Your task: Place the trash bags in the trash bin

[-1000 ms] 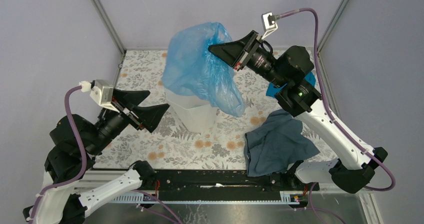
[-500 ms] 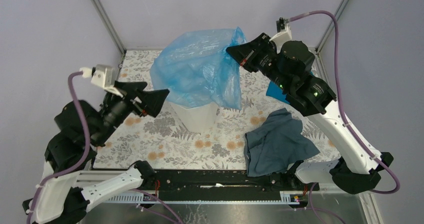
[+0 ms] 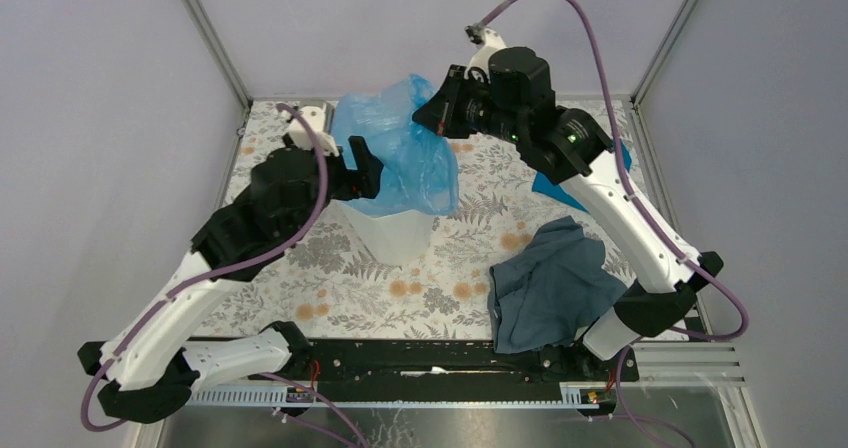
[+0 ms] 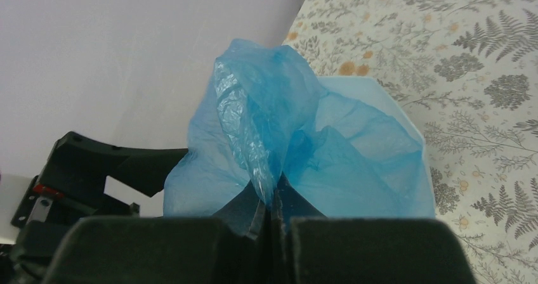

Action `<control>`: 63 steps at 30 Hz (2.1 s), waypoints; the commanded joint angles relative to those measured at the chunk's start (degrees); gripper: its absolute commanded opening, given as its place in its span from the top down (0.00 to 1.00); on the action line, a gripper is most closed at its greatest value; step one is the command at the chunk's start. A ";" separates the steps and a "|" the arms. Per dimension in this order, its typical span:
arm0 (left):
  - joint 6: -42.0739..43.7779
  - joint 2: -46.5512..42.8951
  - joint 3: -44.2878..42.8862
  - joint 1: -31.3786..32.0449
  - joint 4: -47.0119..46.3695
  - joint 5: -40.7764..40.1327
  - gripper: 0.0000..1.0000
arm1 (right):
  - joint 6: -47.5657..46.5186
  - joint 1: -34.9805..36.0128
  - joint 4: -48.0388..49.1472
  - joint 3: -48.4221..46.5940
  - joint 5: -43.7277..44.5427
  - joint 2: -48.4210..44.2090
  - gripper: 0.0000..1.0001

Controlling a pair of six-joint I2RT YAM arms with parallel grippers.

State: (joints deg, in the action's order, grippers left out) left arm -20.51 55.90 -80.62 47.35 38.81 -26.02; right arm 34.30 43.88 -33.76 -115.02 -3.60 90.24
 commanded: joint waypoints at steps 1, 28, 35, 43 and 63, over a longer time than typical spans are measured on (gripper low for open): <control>-1.40 3.65 4.57 0.02 -5.87 -1.68 0.18 | -5.20 0.34 -1.91 -2.18 -7.91 3.14 1.00; 0.90 -4.41 2.36 -0.16 6.19 -12.90 0.01 | -21.69 0.24 -1.68 3.38 1.31 -1.50 1.00; -4.56 -0.59 5.85 -4.16 6.09 -10.33 0.02 | -21.14 0.24 -0.14 6.20 -0.93 -2.55 1.00; -6.50 1.55 10.10 -4.71 6.03 -3.33 0.37 | -21.04 0.24 1.30 7.86 -1.68 -3.40 1.00; -19.14 -3.92 15.96 0.90 -3.59 11.49 0.27 | -21.99 -1.95 1.09 11.77 0.37 -7.44 1.00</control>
State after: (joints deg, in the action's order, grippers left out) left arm -41.47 53.93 -63.20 48.12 35.94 -14.22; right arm 13.21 42.35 -33.58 -104.75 -3.64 87.88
